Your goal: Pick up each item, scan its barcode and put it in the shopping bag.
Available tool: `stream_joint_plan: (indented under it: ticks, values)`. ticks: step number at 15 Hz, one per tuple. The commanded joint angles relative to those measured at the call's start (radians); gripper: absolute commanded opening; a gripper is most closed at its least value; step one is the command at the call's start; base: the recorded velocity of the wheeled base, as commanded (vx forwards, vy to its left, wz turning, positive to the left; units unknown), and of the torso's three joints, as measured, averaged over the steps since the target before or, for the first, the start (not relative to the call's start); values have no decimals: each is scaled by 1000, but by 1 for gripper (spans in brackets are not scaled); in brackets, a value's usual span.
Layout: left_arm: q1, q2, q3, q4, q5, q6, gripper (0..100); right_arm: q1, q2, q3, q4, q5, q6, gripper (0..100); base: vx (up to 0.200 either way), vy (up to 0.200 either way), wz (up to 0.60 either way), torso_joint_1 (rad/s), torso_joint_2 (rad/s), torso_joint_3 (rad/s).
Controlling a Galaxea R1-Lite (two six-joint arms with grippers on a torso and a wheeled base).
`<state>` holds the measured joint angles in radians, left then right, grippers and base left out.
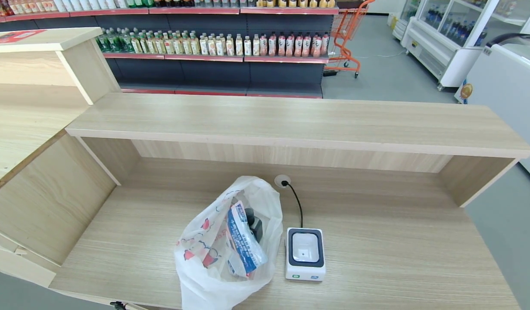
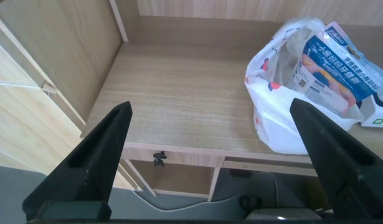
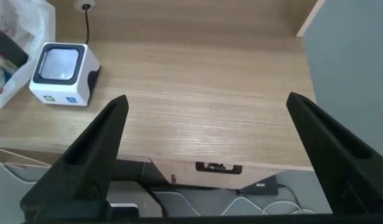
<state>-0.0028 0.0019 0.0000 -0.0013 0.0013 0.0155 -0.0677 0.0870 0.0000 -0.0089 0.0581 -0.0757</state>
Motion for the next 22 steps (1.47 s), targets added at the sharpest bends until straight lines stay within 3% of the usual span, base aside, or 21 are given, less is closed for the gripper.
stream_joint_plan:
  ticks: [1,5,8,22]
  values:
    - [0,0,0,0,0,0,100,0,5,0,0,0,4,100,0,0,0,0,0,0]
    - [0,0,0,0,0,-3,100,0,5,0,1,0,2,100,0,0,0,0,0,0]
    - [0,0,0,0,0,-3,100,0,5,0,1,0,2,100,-200,0,0,9,2,-1]
    - [0,0,0,0,0,-6,100,0,5,0,1,0,2,100,0,-43,0,0,1,0]
